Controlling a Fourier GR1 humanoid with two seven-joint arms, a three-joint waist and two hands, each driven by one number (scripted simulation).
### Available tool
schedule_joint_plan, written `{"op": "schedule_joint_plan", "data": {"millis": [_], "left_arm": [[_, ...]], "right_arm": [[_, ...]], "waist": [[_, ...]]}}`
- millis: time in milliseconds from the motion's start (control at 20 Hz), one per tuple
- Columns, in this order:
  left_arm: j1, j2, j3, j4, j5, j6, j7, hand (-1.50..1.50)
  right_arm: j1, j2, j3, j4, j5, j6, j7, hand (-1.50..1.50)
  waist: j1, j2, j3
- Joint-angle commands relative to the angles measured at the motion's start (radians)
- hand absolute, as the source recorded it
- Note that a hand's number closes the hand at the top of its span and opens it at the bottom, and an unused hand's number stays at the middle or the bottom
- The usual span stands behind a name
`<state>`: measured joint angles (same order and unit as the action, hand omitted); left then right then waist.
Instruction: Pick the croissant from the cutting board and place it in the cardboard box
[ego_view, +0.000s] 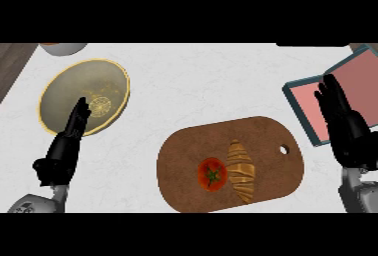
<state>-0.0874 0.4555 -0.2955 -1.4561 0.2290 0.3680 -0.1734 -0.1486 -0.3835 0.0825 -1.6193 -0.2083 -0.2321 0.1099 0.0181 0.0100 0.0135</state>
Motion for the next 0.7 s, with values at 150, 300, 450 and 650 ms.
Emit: {"op": "schedule_joint_plan", "data": {"millis": [150, 300, 450, 650], "left_arm": [[-0.089, 0.094, -0.004, -0.009, -0.047, -0.117, -0.010, 0.00], [-0.114, 0.108, -0.048, -0.049, -0.044, -0.180, 0.004, 0.00], [-0.139, 0.135, -0.013, -0.050, -0.021, -0.257, 0.027, 0.00], [-0.114, 0.138, -0.005, -0.030, -0.020, -0.291, -0.016, 0.00]], "right_arm": [[-0.102, -0.106, -0.058, -0.236, -0.018, 0.066, 0.023, -1.50], [-0.098, -0.361, -0.026, -0.220, 0.162, 0.194, 0.046, -1.50], [0.066, -0.297, -0.097, -0.289, 0.091, 0.218, -0.073, -1.50], [0.104, -0.350, -0.067, -0.296, 0.209, 0.283, -0.248, -1.50]], "waist": [[-0.040, -0.017, -0.015], [-0.064, -0.020, -0.021], [-0.039, -0.013, -0.013], [-0.032, -0.012, -0.013]]}}
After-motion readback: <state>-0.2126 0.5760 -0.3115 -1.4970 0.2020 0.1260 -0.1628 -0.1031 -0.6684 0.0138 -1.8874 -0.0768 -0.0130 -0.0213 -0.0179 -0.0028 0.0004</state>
